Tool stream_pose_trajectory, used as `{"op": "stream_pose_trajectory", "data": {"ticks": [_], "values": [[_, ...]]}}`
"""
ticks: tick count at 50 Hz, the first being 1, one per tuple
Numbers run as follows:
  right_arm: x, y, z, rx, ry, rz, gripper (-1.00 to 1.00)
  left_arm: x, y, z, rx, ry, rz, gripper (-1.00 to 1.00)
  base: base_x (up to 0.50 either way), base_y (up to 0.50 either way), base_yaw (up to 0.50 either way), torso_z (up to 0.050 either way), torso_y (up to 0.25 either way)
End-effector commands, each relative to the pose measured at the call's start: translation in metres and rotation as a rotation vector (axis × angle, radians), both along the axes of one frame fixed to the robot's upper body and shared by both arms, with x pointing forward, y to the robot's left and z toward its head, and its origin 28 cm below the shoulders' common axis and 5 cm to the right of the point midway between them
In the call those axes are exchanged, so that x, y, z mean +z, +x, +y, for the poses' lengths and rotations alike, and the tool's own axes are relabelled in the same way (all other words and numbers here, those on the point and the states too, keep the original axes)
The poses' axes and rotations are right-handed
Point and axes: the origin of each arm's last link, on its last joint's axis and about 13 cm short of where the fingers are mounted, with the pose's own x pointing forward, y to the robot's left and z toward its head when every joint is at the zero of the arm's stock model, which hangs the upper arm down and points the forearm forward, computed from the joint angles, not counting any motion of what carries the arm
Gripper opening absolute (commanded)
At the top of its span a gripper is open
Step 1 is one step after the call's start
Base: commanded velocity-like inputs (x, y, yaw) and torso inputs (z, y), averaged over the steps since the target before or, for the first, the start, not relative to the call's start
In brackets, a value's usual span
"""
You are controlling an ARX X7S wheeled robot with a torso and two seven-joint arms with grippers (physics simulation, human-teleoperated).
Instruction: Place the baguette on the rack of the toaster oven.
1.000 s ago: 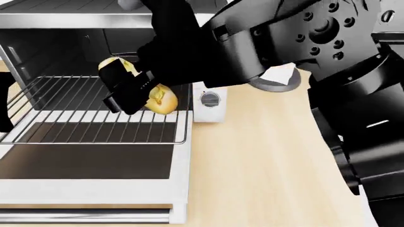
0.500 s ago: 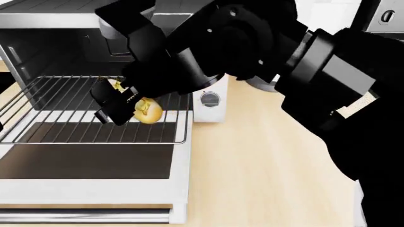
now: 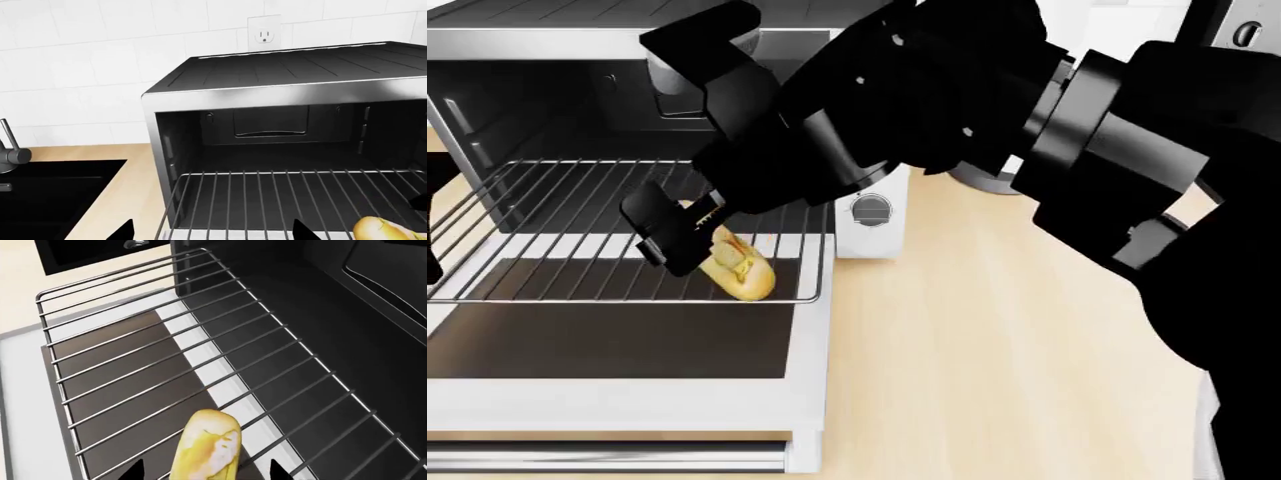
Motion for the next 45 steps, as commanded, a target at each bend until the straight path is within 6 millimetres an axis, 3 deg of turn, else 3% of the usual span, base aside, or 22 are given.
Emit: {"op": "stream_pose_trajectory", "data": {"ticks": [1, 5, 6, 10, 29, 38, 45], "values": [[0.000, 0.002, -0.003, 0.000, 0.019, 0.011, 1.00, -0.001, 0.000, 0.000, -0.006, -0.002, 0.003, 1.00, 0.00, 0.00, 0.00, 0.000, 0.000], [0.001, 0.002, -0.004, -0.002, 0.025, 0.003, 1.00, 0.003, 0.001, 0.000, -0.006, 0.004, 0.000, 1.00, 0.00, 0.00, 0.00, 0.000, 0.000], [0.002, 0.002, -0.004, -0.004, 0.030, -0.002, 1.00, 0.015, 0.003, -0.001, -0.007, 0.004, -0.001, 1.00, 0.00, 0.00, 0.00, 0.000, 0.000], [0.008, 0.004, -0.005, -0.014, 0.052, -0.015, 1.00, 0.004, 0.003, -0.002, -0.010, 0.006, 0.000, 1.00, 0.00, 0.00, 0.00, 0.000, 0.000], [0.032, -0.002, -0.029, -0.032, 0.216, -0.043, 1.00, -0.001, 0.008, -0.004, -0.011, 0.004, 0.007, 1.00, 0.00, 0.00, 0.00, 0.000, 0.000], [0.025, -0.028, -0.064, -0.074, 0.273, -0.095, 1.00, -0.002, 0.006, -0.002, -0.006, 0.001, 0.015, 1.00, 0.00, 0.00, 0.00, 0.000, 0.000], [0.034, -0.051, -0.089, -0.128, 0.316, -0.166, 1.00, 0.006, 0.005, -0.001, 0.002, 0.004, -0.001, 1.00, 0.00, 0.00, 0.00, 0.000, 0.000]]}}
